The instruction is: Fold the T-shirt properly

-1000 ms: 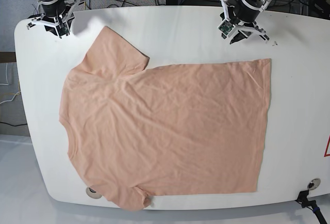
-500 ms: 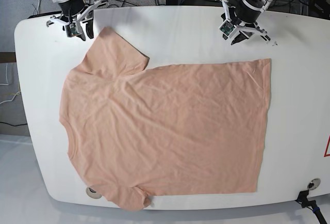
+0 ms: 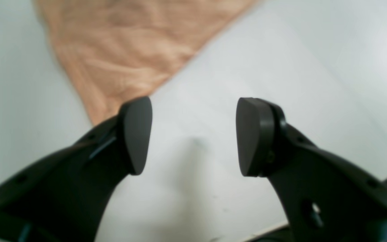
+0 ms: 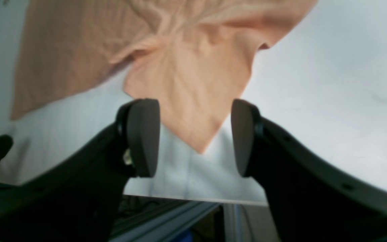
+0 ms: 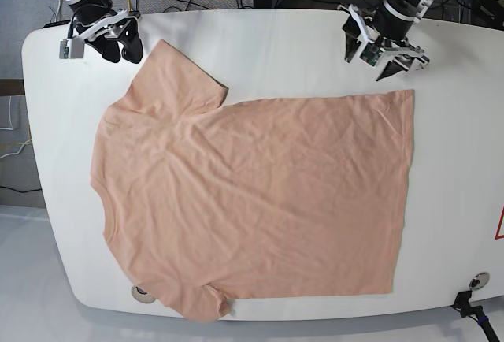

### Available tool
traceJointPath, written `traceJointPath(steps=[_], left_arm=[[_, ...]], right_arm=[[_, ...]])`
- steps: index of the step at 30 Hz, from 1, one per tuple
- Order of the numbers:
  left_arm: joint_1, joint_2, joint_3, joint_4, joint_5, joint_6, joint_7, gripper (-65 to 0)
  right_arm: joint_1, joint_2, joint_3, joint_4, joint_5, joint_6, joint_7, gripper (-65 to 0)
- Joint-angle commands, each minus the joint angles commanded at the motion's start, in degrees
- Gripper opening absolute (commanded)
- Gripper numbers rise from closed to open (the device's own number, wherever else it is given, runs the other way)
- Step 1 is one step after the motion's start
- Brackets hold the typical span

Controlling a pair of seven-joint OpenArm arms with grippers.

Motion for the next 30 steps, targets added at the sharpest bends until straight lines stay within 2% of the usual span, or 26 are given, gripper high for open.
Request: traceJointPath(steps=[2, 4, 7, 12, 14, 16, 25, 28, 30], left_arm=[[-0.35, 0.09, -4.04, -0.09, -4.75, -2.99, 0.0, -27.5], [-0.35, 0.09, -7.65, -0.09, -10.11, -4.31, 0.09, -27.5], [-0.44, -0.09, -12.84, -0.18, -18.2, -7.12, 0.7, -27.5], [-3.34, 0.0, -21.98, -1.85, -28.4, -13.63, 9.67, -27.5], [-4.31, 0.09, -25.32, -3.6, -31.91, -15.91, 11.6, -27.6], [-4.57, 0.0, -27.16, -5.63, -33.76, -17.45, 11.96, -27.6], [-7.21, -0.18, -31.47, -11.08, -34.29, -17.45, 11.87, -27.9], [-7.21, -0.26, -31.47, -11.08, -34.29, -17.45, 11.87, -27.9], [-7.21, -0.26, -31.47, -11.08, -34.29, -17.45, 11.87, -27.9]], right_arm=[[0.18, -0.09, 0.0, -0.09, 2.9, -0.53, -2.02, -32.3], [0.35, -0.62, 0.0, -1.23, 6.15, -2.81, -3.96, -32.2], [1.05, -1.23, 0.0, -2.99, 9.93, -4.92, -6.07, -32.3], [1.85, -2.73, -0.18, -5.63, 14.15, -7.91, -7.3, -32.2], [1.85, -2.9, -0.26, -6.24, 14.24, -8.7, -7.3, -32.2], [1.85, -2.99, -0.26, -7.38, 14.33, -9.49, -7.47, -32.2], [1.76, -4.4, -0.35, -12.04, 14.07, -9.85, -8.7, -32.3], [1.76, -4.66, -0.35, -13.54, 14.07, -11.87, -8.7, -32.4], [1.85, -4.66, -0.35, -13.89, 14.07, -12.31, -8.7, -32.4]])
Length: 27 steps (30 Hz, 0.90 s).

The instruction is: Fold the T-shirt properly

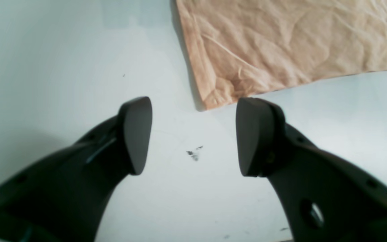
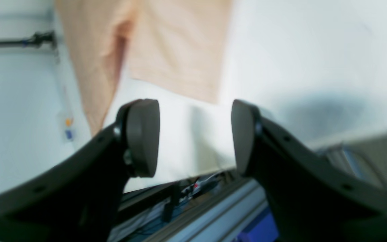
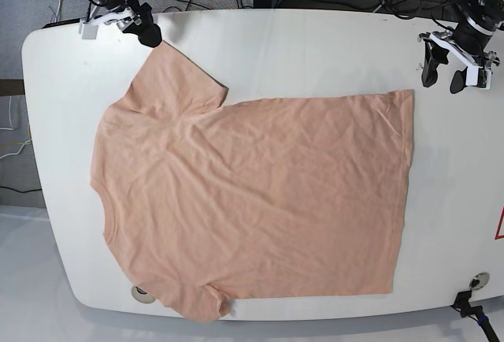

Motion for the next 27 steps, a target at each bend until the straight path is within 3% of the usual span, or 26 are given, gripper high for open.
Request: traceJointPath(steps=[3, 7, 17, 22, 27], left_arm=[[0.18, 0.0, 0.0, 0.0, 0.09, 0.0, 0.0, -27.9], [0.26, 0.0, -0.09, 0.0, 0.09, 0.0, 0.0, -27.9], [0.26, 0.0, -0.09, 0.0, 0.09, 0.0, 0.0, -27.9], [0.09, 0.0, 0.0, 0.18, 3.08, 0.0, 0.0, -27.9], [0.0, 0.0, 0.0, 0.18, 3.43, 0.0, 0.0, -27.9]], right_arm=[[0.09, 0.0, -0.09, -0.35, 0.0, -0.44, 0.0, -32.4], [0.97, 0.0, -0.09, -3.08, -0.09, -2.29, 0.0, -32.4], [4.13, 0.0, -0.79, -4.04, -0.09, -2.37, 0.0, -32.4], [6.07, -0.09, -5.01, -4.13, -0.18, -5.98, 0.0, -32.4], [7.65, -1.93, -6.07, -4.13, -2.64, -5.98, 0.0, -32.4]])
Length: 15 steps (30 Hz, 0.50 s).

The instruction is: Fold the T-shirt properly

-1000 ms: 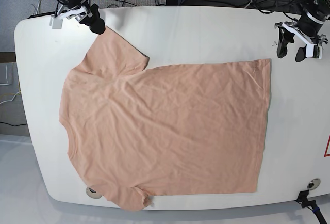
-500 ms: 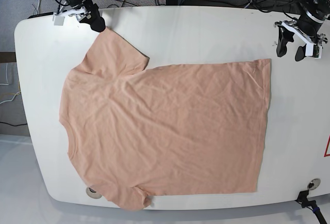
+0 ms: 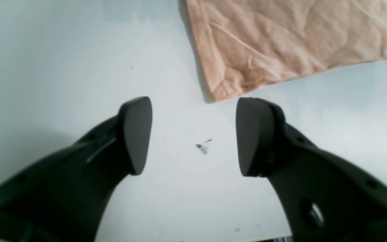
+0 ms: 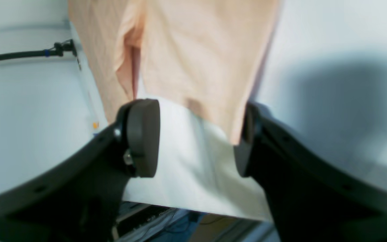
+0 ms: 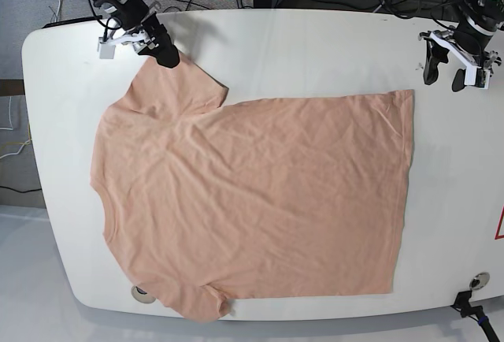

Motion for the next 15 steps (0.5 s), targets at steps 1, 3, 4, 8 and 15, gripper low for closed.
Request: traceJointPath(steps=[1, 3, 4, 8, 15], left_arm=[[0.0, 0.0, 0.0, 0.0, 0.09, 0.0, 0.0, -27.9], [0.0, 0.0, 0.0, 0.0, 0.09, 0.0, 0.0, -27.9], [0.0, 0.0, 0.18, 0.0, 0.09, 0.0, 0.0, -27.9], [-0.09, 0.0, 0.44, 0.0, 0.09, 0.0, 0.0, -27.9], [-1.23, 0.0, 0.53, -0.18, 0.18, 0.0, 0.09, -27.9]], right_arm=[[0.35, 0.0, 0.0, 0.0, -0.62, 0.0, 0.0, -32.4], [1.14, 0.0, 0.0, 0.0, -0.88, 0.0, 0.0, -32.4], [1.32, 0.09, 0.09, 0.0, -0.97, 0.0, 0.0, -32.4], [2.29, 0.79, 0.35, 0.18, -1.05, -0.09, 0.0, -32.4], [2.2, 1.41, 0.44, 0.35, -1.05, -2.02, 0.0, -32.4]])
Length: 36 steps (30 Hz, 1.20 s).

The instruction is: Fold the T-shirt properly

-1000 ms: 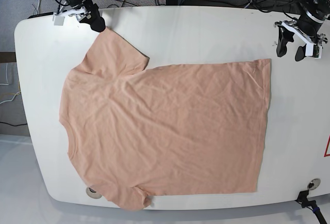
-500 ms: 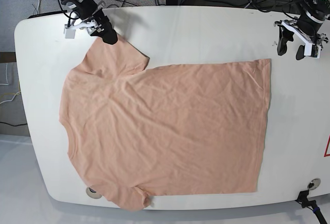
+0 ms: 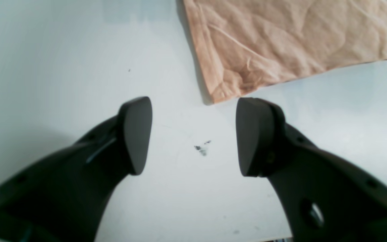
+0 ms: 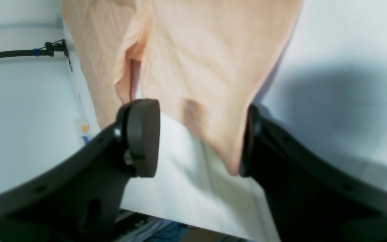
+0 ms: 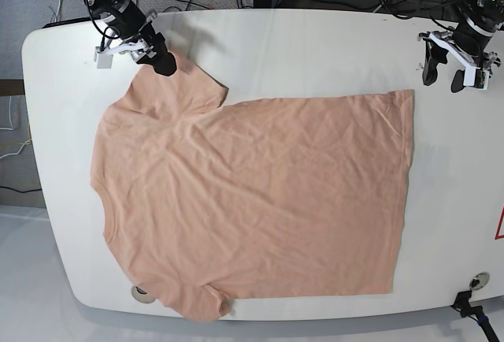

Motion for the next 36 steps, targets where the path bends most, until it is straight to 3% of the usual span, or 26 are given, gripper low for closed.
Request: traceJointPath(steps=[15, 18, 23, 31, 36], left_arm=[[-0.09, 0.0, 0.0, 0.09, 0.09, 0.0, 0.0, -27.9], [-0.09, 0.0, 0.0, 0.09, 0.09, 0.0, 0.0, -27.9], [0.0, 0.0, 0.0, 0.09, 0.09, 0.0, 0.0, -28.0], [-1.23, 0.26, -0.44, -0.09, -0.62, 0.0, 0.44, -27.9], [-4.48, 0.26, -2.11, -3.43, -8.09, 0.0, 8.88, -27.3]], right_arm=[[1.58, 0.09, -0.09, 0.0, -0.09, -0.35, 0.0, -33.2], [1.58, 0.09, -0.09, 0.0, -0.09, -0.35, 0.0, -42.4], [1.67, 0.09, -0.09, 0.0, -0.09, -0.35, 0.0, -63.6], [1.67, 0.09, -0.09, 0.0, -0.09, -0.35, 0.0, -65.0], [1.49, 0.09, -0.09, 0.0, -0.09, -0.35, 0.0, -65.0]])
